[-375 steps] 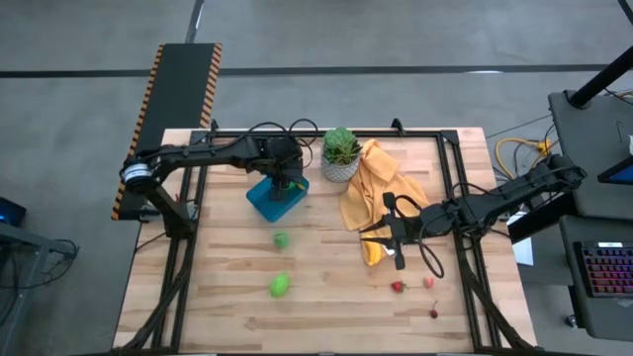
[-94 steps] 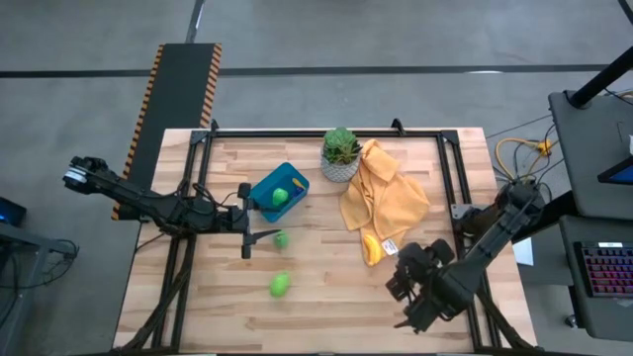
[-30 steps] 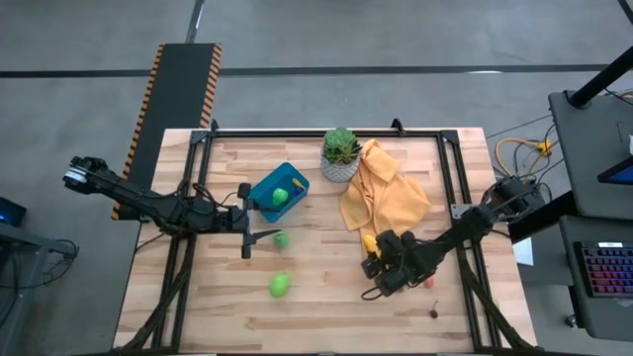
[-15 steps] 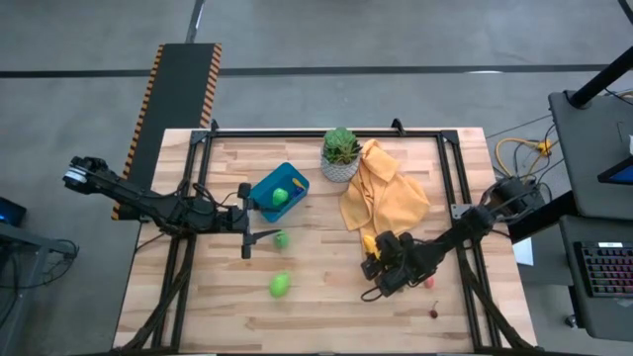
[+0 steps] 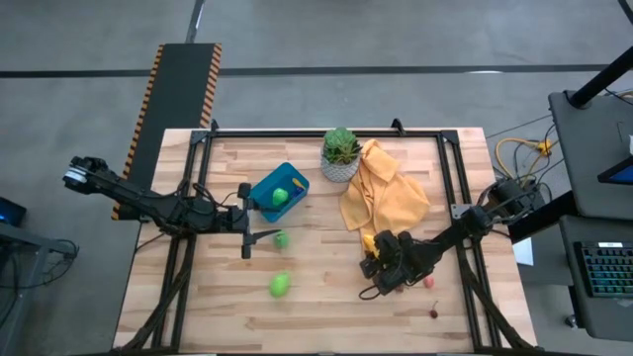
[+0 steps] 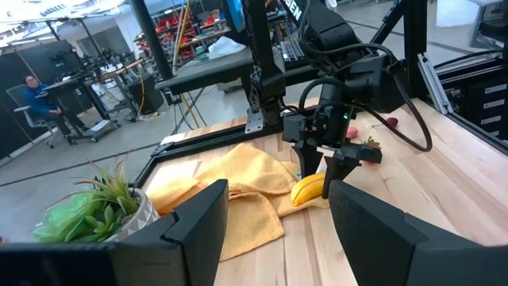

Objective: Pick and placing Produce into tupperware
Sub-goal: Put the yellow banana into the blue bin

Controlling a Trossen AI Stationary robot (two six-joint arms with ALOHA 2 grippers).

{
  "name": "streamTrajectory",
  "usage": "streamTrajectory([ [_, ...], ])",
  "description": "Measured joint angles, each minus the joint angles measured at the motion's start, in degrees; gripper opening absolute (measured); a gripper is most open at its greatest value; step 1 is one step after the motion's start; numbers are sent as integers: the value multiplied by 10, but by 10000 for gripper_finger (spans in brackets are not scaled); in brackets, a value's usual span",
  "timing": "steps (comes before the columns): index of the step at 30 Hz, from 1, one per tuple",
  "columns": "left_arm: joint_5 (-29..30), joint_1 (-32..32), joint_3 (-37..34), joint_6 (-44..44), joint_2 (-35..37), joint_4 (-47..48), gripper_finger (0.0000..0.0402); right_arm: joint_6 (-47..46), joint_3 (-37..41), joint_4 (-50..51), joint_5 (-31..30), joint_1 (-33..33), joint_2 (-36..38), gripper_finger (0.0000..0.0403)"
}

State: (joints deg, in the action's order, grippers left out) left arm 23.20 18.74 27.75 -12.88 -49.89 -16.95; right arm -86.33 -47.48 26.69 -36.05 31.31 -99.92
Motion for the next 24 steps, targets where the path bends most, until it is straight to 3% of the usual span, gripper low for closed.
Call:
streamTrajectory([
  [24, 0, 0, 0, 0, 0, 0, 206, 1, 0, -1, 0, 0, 1, 172],
])
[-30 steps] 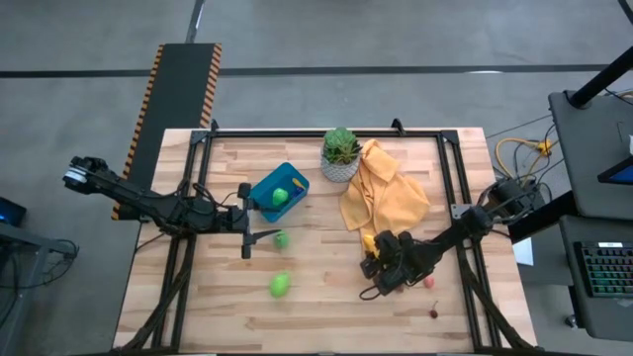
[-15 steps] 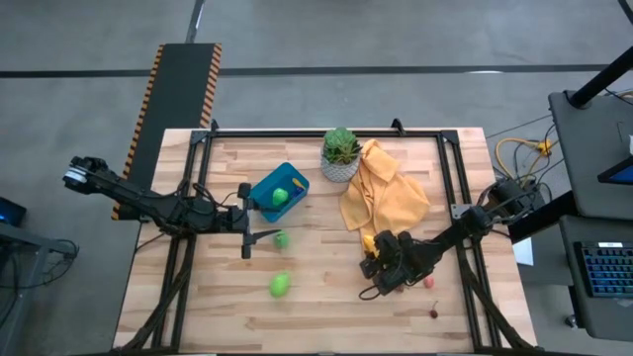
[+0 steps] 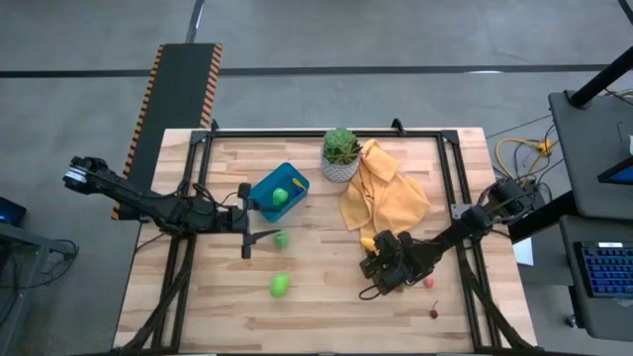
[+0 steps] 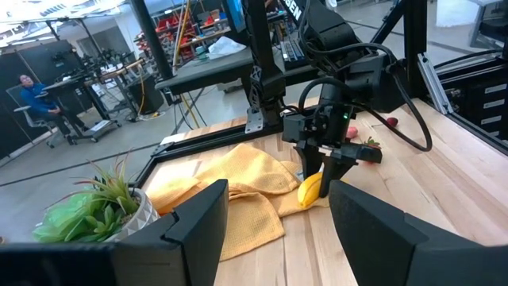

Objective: Pick and placing Produce into tupperware
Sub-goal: Put the yellow banana into the blue bin

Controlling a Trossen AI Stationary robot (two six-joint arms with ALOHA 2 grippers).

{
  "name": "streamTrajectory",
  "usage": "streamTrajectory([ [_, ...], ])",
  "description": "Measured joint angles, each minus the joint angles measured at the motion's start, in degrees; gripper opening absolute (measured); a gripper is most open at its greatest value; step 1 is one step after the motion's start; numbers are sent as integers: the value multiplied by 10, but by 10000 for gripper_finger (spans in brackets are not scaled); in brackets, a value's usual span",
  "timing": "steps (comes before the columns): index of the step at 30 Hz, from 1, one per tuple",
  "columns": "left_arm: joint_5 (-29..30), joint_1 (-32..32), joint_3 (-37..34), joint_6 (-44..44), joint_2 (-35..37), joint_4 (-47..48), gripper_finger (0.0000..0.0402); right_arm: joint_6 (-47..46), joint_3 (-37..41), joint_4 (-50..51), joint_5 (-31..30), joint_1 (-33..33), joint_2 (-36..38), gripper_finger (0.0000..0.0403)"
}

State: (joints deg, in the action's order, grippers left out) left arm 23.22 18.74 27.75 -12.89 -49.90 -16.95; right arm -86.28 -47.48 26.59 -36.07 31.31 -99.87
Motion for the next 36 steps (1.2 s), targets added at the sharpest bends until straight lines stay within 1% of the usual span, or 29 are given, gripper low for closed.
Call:
streamTrajectory([
  [5, 0, 0, 0, 0, 0, 0, 206, 8, 0, 0, 0, 0, 0, 158],
  [11, 0, 0, 0, 0, 0, 0, 206, 10, -3, 0, 0, 0, 0, 158],
  [26, 0, 0, 0, 0, 0, 0, 206, 114, -58, 2, 0, -12, 0, 156],
  [31, 0, 0, 0, 0, 0, 0, 206, 118, -64, 5, -2, -23, 0, 150],
  [36, 0, 0, 0, 0, 0, 0, 206, 126, -64, 7, -16, -28, 0, 152],
])
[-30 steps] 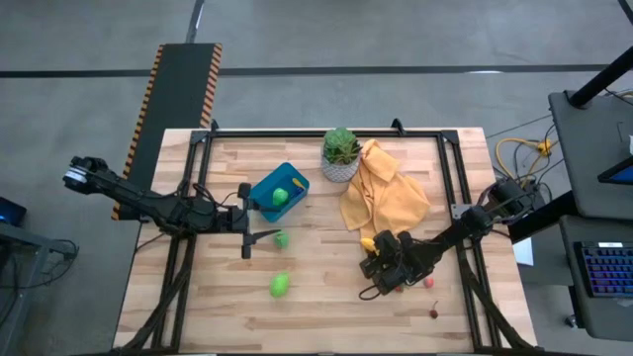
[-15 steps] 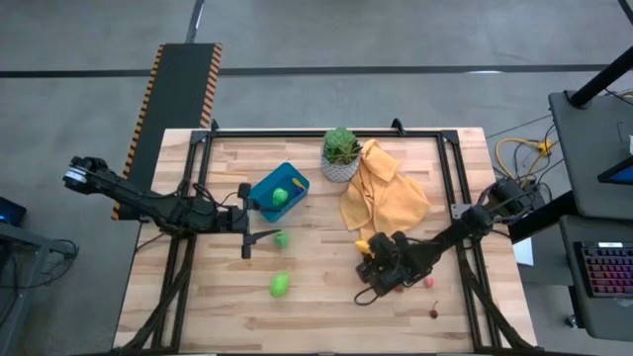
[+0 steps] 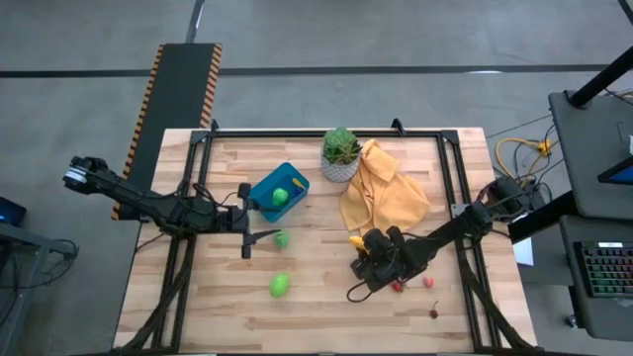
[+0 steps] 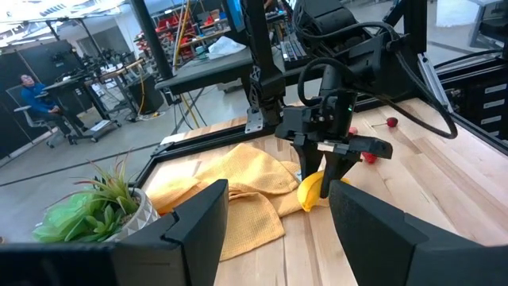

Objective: Pick and placing Produce into tupperware
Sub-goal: Put the yellow banana into the blue bin

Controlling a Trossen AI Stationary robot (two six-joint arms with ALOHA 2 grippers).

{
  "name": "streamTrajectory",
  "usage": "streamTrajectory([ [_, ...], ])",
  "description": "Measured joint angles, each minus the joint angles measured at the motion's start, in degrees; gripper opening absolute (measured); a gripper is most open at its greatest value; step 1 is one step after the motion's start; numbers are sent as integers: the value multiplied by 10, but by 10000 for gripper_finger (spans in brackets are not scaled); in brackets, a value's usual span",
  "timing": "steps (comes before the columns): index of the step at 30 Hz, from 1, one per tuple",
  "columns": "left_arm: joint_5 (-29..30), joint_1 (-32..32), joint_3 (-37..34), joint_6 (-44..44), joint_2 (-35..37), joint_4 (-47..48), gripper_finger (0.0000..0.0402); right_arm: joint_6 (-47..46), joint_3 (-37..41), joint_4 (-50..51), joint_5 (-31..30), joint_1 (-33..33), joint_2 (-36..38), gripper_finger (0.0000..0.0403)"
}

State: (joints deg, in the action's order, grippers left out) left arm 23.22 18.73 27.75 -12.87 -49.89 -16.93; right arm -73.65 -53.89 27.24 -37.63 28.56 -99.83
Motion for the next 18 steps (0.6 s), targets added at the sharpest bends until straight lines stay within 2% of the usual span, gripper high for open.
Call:
streamTrajectory([
  [15, 0, 0, 0, 2, 0, 0, 206, 18, -3, -1, -1, -1, 0, 152],
  [18, 0, 0, 0, 2, 0, 0, 206, 37, -15, -4, -19, -1, 0, 151],
])
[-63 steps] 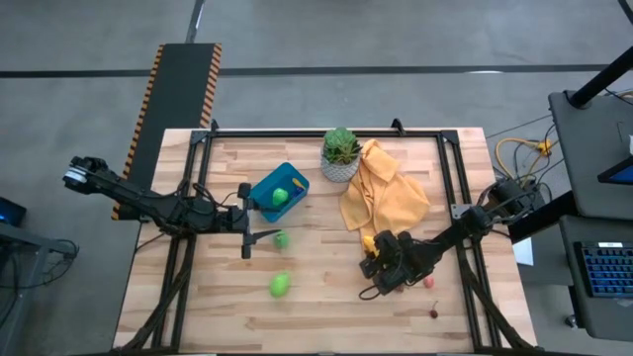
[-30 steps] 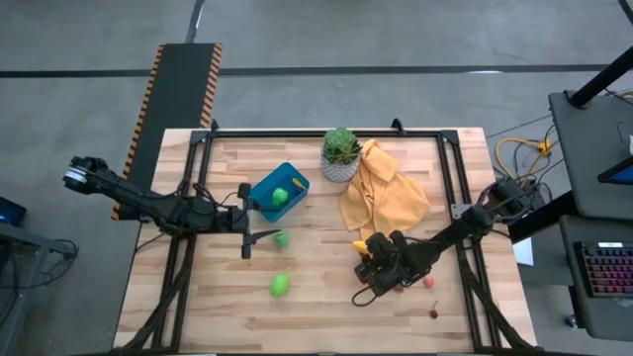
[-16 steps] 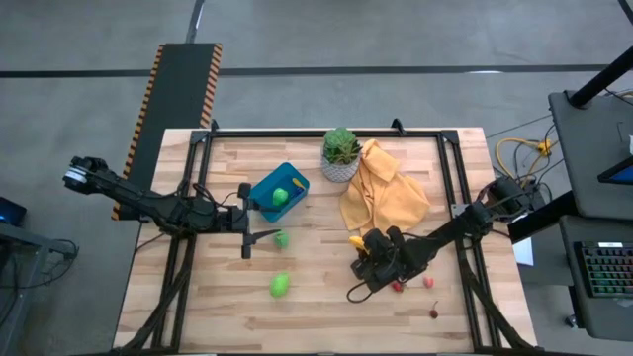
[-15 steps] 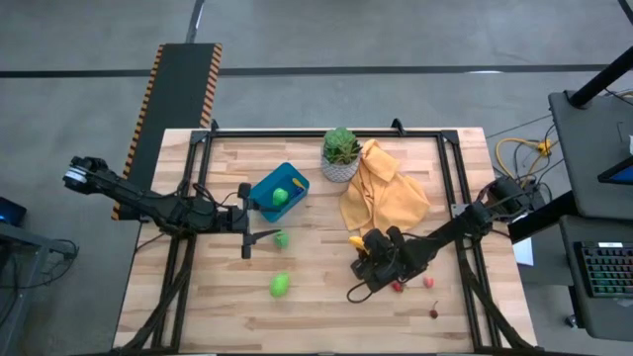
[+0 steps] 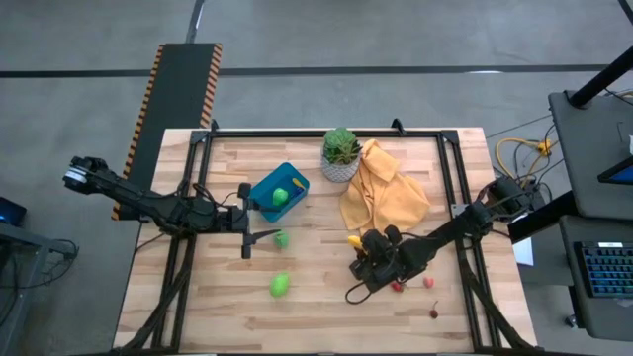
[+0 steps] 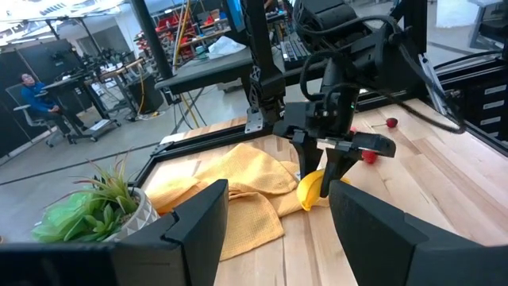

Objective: Pick and placing Produce into tupperware
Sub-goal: Put the yellow banana into the blue bin

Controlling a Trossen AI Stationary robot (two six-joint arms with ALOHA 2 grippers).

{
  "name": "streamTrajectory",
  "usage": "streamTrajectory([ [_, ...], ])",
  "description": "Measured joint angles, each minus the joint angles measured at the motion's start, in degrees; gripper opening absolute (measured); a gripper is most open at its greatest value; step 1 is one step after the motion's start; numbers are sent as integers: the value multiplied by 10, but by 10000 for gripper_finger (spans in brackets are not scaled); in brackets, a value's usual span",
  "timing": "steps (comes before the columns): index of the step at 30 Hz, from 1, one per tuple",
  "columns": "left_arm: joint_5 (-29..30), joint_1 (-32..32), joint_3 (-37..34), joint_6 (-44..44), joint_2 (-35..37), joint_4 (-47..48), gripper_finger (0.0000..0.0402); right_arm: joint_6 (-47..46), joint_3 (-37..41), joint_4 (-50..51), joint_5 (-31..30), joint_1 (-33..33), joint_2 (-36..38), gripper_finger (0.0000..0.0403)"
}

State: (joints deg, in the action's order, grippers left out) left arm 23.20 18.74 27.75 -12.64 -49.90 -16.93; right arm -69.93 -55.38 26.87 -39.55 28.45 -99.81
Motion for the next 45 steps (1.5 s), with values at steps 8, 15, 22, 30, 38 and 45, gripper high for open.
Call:
streamTrajectory([
  [8, 0, 0, 0, 0, 0, 0, 206, 90, -47, -2, -63, -9, 0, 151],
  [15, 0, 0, 0, 0, 0, 0, 206, 211, -113, -2, -131, -22, 0, 150],
  [22, 0, 0, 0, -1, 0, 0, 206, 319, -166, -3, -132, -47, 0, 150],
  [30, 0, 0, 0, -1, 34, 18, 206, 408, -183, -28, -130, -82, 0, 150],
  [38, 0, 0, 0, 20, 94, 104, 206, 502, -177, -127, -80, -124, 0, 150],
  [45, 0, 0, 0, 71, 135, 160, 206, 579, -177, -206, 17, -173, 0, 150],
])
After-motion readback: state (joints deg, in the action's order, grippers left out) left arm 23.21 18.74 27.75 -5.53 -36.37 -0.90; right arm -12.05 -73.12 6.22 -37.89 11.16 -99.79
